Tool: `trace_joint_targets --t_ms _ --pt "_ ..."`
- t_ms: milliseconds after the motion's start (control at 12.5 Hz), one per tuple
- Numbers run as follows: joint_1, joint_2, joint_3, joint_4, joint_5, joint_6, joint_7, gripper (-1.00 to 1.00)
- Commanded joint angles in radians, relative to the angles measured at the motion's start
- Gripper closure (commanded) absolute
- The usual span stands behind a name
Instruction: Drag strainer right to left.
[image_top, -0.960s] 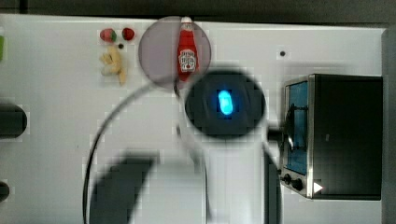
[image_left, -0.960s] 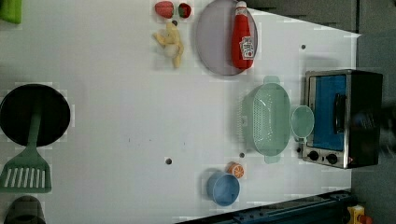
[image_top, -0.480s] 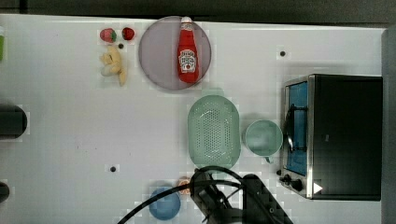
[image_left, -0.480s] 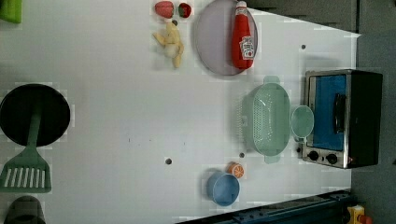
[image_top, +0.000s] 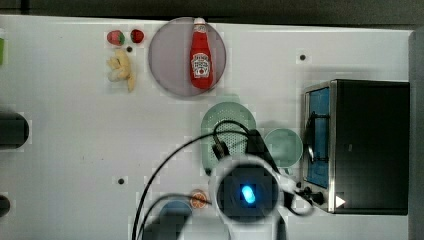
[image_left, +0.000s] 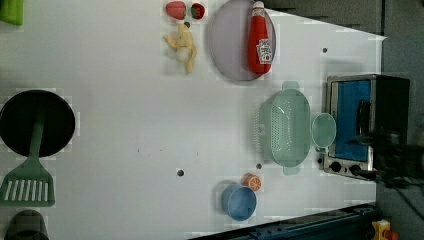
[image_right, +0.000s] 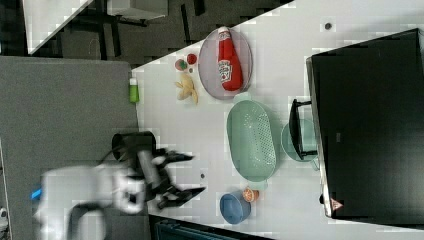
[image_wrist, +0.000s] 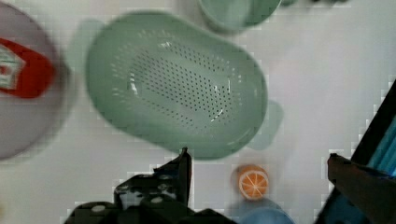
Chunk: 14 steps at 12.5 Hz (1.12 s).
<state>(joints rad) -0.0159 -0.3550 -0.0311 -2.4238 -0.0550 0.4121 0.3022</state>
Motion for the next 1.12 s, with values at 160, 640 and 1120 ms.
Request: trace_joint_targets --t_ms 160,640,1120 --pt "0.010 0.152 0.027 -0.093 0.003 0.248 0.268 -1.00" --pt "0.010 0.489 0.039 -0.056 0.005 0.581 0.361 -1.00" --pt "0.037 0.669 0.058 -0.057 0.005 0.799 0.552 -1.00"
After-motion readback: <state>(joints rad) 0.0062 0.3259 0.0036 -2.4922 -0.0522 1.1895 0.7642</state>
